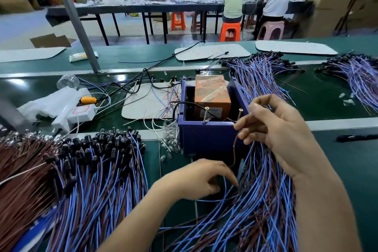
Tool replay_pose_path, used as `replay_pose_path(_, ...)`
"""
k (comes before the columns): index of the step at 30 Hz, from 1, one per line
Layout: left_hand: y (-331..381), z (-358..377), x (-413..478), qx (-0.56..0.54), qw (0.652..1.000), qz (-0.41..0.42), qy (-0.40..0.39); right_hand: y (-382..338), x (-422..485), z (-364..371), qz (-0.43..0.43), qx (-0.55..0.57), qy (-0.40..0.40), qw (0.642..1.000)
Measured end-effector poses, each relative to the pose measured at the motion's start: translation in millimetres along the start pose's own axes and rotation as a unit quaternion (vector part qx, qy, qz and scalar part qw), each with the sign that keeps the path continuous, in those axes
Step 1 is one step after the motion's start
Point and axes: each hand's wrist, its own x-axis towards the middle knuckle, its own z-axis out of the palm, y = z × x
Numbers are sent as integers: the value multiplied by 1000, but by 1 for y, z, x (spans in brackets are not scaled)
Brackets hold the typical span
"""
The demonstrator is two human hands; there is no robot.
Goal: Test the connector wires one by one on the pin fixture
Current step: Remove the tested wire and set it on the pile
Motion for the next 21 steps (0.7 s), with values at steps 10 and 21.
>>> replay_pose_path(10, 13, -12, -4, -154, 973, -11, 170, 0, 1, -19, -39, -60, 6, 997)
replay_pose_path(21, 32, -29, -13, -388, 883, 18, 263, 5, -3, 3, -27, -274, -203, 940)
